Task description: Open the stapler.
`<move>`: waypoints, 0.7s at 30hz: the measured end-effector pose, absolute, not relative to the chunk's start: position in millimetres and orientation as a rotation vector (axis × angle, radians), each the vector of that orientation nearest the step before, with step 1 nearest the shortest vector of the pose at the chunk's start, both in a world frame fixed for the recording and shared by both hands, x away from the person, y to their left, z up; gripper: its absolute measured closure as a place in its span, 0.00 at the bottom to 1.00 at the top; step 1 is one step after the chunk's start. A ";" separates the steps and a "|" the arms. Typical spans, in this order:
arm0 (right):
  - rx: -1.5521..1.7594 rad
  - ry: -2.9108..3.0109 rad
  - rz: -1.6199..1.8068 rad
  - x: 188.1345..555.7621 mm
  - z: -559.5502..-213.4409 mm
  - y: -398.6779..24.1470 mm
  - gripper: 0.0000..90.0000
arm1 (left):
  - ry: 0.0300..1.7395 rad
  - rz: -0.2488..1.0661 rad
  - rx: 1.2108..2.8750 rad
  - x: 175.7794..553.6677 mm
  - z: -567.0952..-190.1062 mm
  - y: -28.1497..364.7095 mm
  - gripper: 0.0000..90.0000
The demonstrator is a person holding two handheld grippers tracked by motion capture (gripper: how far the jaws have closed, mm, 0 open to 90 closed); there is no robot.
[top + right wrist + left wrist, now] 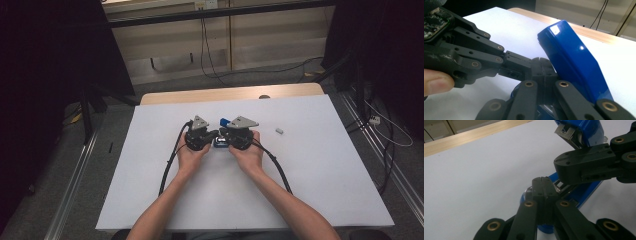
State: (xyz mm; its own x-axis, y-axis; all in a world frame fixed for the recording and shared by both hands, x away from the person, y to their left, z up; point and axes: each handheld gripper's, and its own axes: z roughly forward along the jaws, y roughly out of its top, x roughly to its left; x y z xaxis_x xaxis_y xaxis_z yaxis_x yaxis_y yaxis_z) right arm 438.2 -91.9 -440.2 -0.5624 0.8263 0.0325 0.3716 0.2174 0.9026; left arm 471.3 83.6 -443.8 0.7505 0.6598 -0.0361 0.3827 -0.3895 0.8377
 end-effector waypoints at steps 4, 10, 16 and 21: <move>1.115 2.025 1.317 437.9 -435.5 -96.8 1.00 | 0.785 0.369 2.020 471.3 -444.2 83.9 1.00; 1.117 2.016 1.316 437.4 -432.4 -100.3 1.00 | 0.784 0.375 2.019 471.1 -444.3 83.8 1.00; 1.125 1.997 1.316 437.7 -432.5 -100.1 1.00 | 0.784 0.376 2.016 471.3 -444.3 83.9 1.00; 1.131 1.981 1.319 437.4 -432.9 -99.6 1.00 | 0.784 0.379 2.015 471.0 -444.4 83.6 1.00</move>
State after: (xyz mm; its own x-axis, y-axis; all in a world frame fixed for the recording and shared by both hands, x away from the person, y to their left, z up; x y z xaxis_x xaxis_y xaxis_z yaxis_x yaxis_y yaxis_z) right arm 437.4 -99.6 -432.9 -0.5290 0.8478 0.0382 0.3623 0.1848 0.9136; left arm 471.0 83.6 -444.4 0.7508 0.6594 -0.0387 0.3793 -0.3825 0.8425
